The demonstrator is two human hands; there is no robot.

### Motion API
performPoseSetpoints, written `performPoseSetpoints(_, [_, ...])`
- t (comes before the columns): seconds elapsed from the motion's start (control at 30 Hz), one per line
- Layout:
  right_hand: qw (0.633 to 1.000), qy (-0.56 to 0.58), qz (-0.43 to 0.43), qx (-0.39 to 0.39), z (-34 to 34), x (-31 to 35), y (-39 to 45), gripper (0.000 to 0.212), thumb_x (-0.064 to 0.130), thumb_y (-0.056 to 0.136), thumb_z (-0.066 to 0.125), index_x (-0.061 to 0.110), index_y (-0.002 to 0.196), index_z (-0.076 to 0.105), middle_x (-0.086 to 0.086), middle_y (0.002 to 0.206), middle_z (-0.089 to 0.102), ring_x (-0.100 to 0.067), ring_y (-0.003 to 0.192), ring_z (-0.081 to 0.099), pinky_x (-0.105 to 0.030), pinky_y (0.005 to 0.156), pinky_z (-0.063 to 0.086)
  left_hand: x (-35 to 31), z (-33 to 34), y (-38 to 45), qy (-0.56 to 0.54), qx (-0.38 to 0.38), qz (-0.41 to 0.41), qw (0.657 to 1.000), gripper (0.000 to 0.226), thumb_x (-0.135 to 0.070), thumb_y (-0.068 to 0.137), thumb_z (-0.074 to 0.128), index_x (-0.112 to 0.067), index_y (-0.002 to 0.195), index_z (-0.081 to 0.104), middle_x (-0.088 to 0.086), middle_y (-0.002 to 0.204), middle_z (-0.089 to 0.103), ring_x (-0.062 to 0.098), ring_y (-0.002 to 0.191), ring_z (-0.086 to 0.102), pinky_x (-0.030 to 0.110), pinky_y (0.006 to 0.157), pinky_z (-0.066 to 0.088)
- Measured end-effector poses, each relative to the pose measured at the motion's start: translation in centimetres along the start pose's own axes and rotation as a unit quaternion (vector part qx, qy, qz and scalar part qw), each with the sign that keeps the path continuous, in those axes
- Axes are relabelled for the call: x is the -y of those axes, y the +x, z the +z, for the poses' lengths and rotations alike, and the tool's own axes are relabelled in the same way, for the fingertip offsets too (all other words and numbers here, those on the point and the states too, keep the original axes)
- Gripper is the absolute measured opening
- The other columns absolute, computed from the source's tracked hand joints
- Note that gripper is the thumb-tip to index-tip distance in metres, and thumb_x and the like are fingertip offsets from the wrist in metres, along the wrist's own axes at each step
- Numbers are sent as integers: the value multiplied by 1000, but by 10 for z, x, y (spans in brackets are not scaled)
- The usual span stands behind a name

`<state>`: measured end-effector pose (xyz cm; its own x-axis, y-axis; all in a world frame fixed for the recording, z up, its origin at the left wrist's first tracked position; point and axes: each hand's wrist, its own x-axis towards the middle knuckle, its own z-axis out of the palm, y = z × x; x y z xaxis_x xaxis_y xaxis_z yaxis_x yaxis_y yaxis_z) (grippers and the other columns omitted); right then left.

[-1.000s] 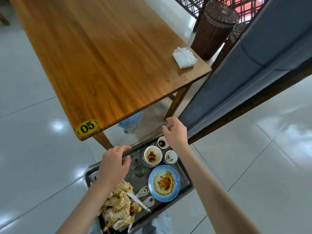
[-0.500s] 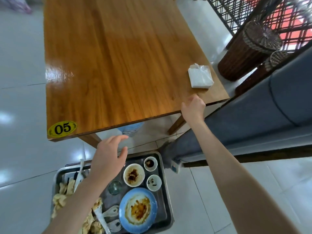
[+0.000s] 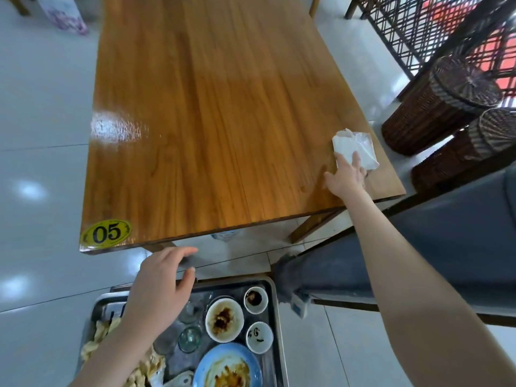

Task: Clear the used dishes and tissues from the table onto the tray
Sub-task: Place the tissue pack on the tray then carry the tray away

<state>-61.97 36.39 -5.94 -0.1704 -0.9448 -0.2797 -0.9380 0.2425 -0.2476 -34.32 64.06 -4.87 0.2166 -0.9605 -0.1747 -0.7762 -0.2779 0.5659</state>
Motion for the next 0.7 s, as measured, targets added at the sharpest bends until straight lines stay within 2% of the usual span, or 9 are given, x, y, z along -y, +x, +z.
performPoseSetpoints(0.07, [1000, -7, -1, 5, 1, 0, 2, 59, 22, 92, 53, 22, 144, 25, -12, 151, 17, -41, 130, 28, -52, 102, 34, 1, -2, 1, 7, 5, -8, 1000, 31, -14, 85, 63, -19, 115, 62, -8, 111, 61, 14, 107, 53, 32, 94, 39])
performPoseSetpoints(0.13, [999, -10, 0, -36, 1, 1, 3, 51, 13, 91, 53, 13, 139, 35, -17, 136, 37, -36, 115, 45, -43, 88, 44, 1, -2, 1, 10, 9, -11, 1000, 31, -15, 85, 63, -20, 116, 61, -9, 112, 61, 14, 108, 52, 32, 96, 38])
performPoseSetpoints(0.2, [996, -21, -1, -83, 0, 4, 2, 41, 4, 90, 52, 8, 131, 45, -17, 123, 49, -34, 106, 53, -39, 80, 47, 1, -3, 2, 10, 9, -10, 1000, 31, -16, 85, 63, -20, 116, 62, -9, 112, 61, 15, 108, 53, 33, 96, 38])
performPoseSetpoints(0.33, [992, -45, -8, -115, -4, 4, 0, 29, 0, 89, 53, 6, 118, 56, -17, 114, 57, -32, 103, 56, -39, 82, 49, 0, -4, 2, 17, 4, -5, 1000, 31, -15, 84, 64, -19, 115, 63, -9, 112, 62, 16, 107, 53, 34, 95, 39])
performPoseSetpoints(0.47, [990, -51, -51, -120, -4, 5, -9, 23, -2, 88, 52, 6, 109, 60, -16, 107, 60, -31, 96, 58, -36, 75, 49, -1, -6, -1, 21, 5, -5, 1000, 31, -15, 85, 64, -20, 115, 63, -8, 112, 62, 17, 107, 54, 34, 96, 39])
performPoseSetpoints(0.6, [978, -46, -112, -167, -5, 18, -29, 22, -1, 87, 58, 6, 108, 58, -16, 102, 64, -29, 92, 61, -28, 65, 42, 0, -10, -8, 22, -8, -5, 1000, 30, -15, 84, 65, -20, 114, 63, -8, 112, 62, 16, 107, 53, 35, 95, 41])
performPoseSetpoints(0.7, [969, -3, -159, -191, 0, 31, -63, 29, -2, 87, 57, 8, 113, 52, -16, 97, 65, -28, 87, 64, -26, 59, 43, -1, -12, -16, 25, -14, -7, 1000, 30, -15, 84, 65, -20, 113, 63, -6, 111, 63, 18, 106, 54, 35, 94, 41])
